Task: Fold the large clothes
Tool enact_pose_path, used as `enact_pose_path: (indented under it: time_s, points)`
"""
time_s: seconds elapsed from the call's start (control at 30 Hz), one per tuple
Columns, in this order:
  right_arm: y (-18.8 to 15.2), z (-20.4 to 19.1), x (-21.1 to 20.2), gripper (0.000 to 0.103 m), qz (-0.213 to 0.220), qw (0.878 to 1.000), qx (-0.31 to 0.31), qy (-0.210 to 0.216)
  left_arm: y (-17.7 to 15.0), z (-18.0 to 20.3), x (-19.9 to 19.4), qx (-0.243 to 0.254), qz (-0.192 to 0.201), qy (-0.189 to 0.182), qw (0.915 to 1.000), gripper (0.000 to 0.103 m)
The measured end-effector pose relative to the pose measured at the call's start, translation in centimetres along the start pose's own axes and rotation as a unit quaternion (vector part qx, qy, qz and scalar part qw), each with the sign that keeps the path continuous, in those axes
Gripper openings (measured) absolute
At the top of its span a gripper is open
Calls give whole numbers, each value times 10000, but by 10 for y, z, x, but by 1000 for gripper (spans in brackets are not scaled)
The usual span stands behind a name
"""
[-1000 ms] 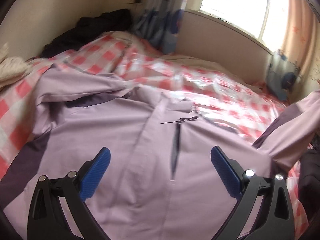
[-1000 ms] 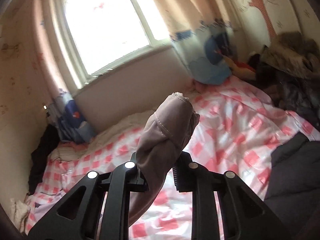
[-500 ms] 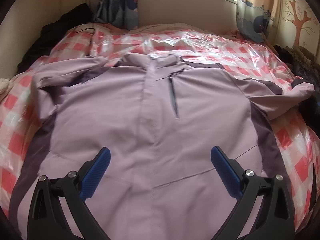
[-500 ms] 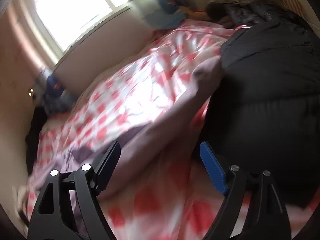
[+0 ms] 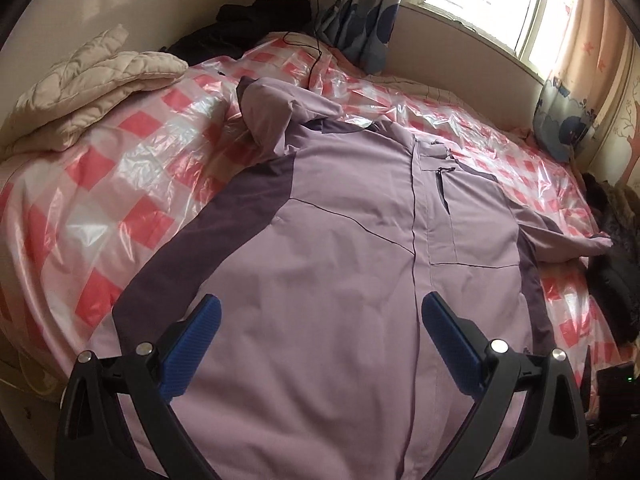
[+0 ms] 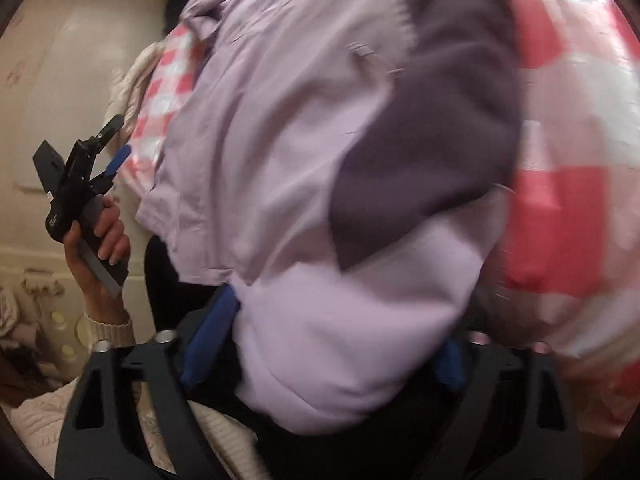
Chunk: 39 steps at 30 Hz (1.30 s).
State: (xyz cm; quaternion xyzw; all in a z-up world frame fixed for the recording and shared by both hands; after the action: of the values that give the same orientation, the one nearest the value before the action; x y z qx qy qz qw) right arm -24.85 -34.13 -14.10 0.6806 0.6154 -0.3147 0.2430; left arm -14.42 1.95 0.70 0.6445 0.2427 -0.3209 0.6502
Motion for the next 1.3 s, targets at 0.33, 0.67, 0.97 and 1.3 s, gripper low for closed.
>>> enact_pose_path:
  time_s: [0.33,0.67,0.97,1.3]
  points:
    - [6,-1,-154,27,1799,9826,-272,-376,9,5,-52,155,338,-99,9993,96]
    - [33,-6,-256,75,2758,9544,696,-903,76,-42,6,698,219,783,9942,96]
    - [235,-186,-116,95,2505,9641,-463,749,257,-2,162,1563,-63,1425,9774,96]
    - [260,-158,37,95,1752,9792,-151,1013,317,1,440,2378,-1603,2889,9134,96]
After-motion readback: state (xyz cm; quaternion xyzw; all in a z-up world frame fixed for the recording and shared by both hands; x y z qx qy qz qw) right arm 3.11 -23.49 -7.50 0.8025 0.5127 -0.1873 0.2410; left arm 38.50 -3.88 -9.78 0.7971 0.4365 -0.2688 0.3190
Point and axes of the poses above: each gripper's, at about its wrist camera, not at the fingertips, and x roughly the way its jaws point, z to its right, y to its top, the point moved 3 cm from there along x, roughly the way its jaws point, and after that the axes turned 13 degrees about x, right-handed, at the moved point
